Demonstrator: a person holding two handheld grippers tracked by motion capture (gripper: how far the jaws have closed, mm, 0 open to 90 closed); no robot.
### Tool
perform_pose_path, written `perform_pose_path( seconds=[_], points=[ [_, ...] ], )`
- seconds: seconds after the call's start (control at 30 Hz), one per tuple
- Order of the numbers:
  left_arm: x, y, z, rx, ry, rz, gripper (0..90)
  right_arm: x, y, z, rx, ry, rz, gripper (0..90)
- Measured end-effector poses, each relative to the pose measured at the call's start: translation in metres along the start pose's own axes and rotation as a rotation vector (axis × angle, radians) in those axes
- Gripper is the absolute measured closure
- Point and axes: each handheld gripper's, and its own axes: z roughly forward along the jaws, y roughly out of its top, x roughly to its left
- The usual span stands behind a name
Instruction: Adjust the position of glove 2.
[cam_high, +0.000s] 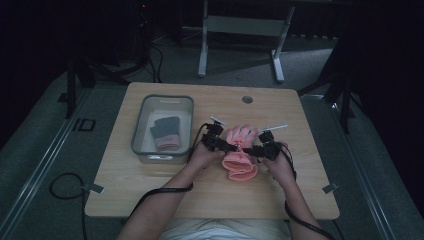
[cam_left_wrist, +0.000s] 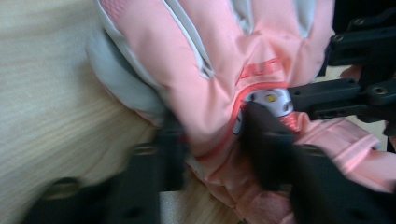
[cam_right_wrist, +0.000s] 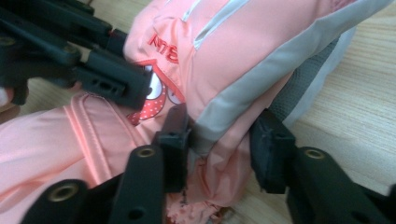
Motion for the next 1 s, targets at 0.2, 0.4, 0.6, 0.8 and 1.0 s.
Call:
perform_pose_path(
  seconds=[0.2, 0.4, 0.6, 0.8, 1.0],
  points=[
    [-0.013, 0.003, -0.011, -0.012, 0.026, 0.045, 78.7, 0.006, 0.0, -0.007, -0.024, 0.004, -0.007, 67.4],
    [-0.029, 0.011, -0.032, -0.034, 0.083, 0.116, 79.3, 0.014, 0.007, -0.019, -0.073, 0.023, -0.016, 68.7],
    [-0.039, 0.016, -0.057, -0.065, 0.102, 0.144, 79.7, 0.027, 0.018, -0.03, -0.111, 0.036, -0.043, 69.1],
    [-0.048, 0.018, -0.077, -0.087, 0.14, 0.185, 79.7, 0.04, 0.028, -0.039, -0.141, 0.045, -0.065, 69.4],
    [-0.049, 0.021, -0.1, -0.109, 0.167, 0.198, 79.7, 0.053, 0.041, -0.044, -0.162, 0.064, -0.089, 69.4]
  ],
)
